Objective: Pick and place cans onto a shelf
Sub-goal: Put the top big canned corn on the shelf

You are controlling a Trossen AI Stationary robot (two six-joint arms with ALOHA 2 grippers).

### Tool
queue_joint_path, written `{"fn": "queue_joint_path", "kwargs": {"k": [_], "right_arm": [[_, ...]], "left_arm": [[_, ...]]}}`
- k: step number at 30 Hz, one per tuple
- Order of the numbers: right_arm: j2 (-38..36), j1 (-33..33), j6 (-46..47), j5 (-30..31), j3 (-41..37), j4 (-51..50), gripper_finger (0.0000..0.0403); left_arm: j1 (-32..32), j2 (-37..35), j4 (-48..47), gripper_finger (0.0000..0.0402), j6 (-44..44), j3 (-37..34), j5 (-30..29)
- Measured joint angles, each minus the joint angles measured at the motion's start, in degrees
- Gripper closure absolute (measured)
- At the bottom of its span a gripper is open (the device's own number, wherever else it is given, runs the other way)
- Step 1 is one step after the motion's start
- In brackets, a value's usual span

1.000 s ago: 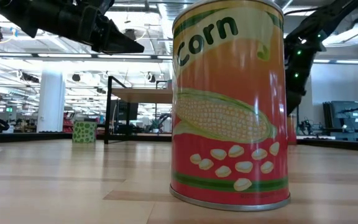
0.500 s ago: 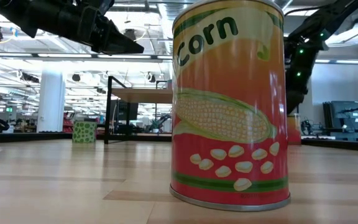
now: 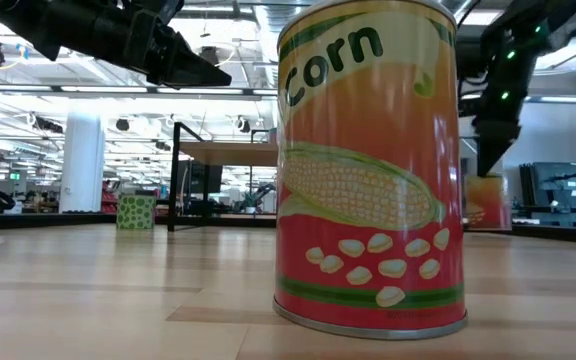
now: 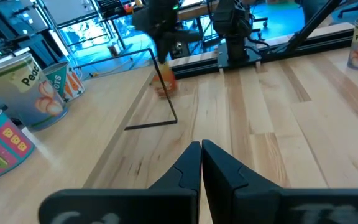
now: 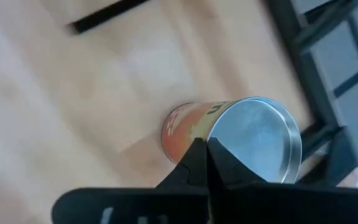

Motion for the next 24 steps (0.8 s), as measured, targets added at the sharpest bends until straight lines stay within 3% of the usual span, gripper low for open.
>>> {"fn": "queue_joint_path", "kwargs": {"k": [3, 6, 10, 14, 18, 24], "right_arm": [[-2.76, 8.91, 7.80, -0.44, 0.00, -4.21, 0.0400], [-4.26, 21.86, 16.66, -1.71, 0.02, -4.28, 0.0400], [-2.87, 39.61, 25.75, -1.58, 0.13, 2.67, 0.0400], [2.42, 51.78, 30.36, -1.02, 0.38, 13.54, 0.0400], [11.80, 56.32, 28.30, 2.70, 5.02, 20.30, 0.0400], [26.98, 53.83, 14.82, 3.45, 18.49, 21.18, 0.0400]], "left_arm": [[0.00, 0.00, -0.02, 0.0398, -0.01, 0.00, 0.01], [0.00, 0.00, 0.00, 0.0398, -0.29, 0.00, 0.02], [0.00, 0.00, -0.02, 0.0399, -0.38, 0.00, 1.00], [0.00, 0.00, -0.10, 0.0400, -1.21, 0.00, 2.07], [-0.02, 0.00, -0.38, 0.0401, -1.25, 0.00, 2.40], [-0.10, 0.02, -0.81, 0.0401, -1.25, 0.00, 2.42]]}}
